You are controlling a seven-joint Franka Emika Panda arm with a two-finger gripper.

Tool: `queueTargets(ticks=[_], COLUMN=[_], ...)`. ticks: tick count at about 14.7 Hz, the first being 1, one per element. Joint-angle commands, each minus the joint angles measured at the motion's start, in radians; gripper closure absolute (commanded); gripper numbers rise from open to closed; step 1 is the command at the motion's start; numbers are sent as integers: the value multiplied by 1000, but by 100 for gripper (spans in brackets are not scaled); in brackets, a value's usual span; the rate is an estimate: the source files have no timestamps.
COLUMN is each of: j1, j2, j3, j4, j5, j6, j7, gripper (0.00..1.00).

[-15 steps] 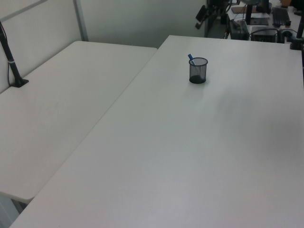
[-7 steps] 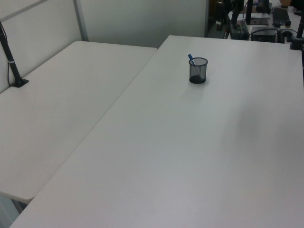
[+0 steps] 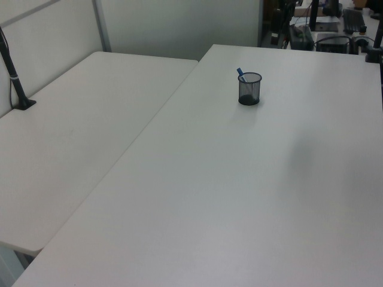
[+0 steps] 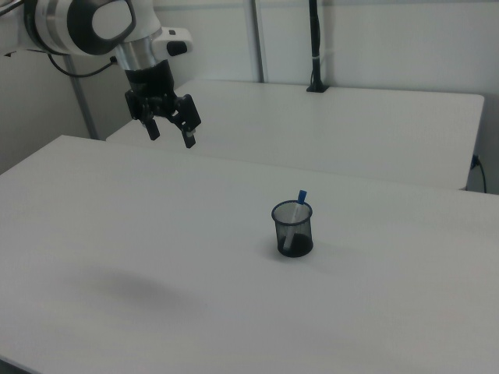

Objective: Insert the marker

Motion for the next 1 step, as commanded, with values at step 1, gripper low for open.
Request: queueTargets(ticks=[1], j1=[22], j2=[-15], j3=[-29], j4=[-19], j5=[2], j6=[22], j7=[-33], gripper=[0])
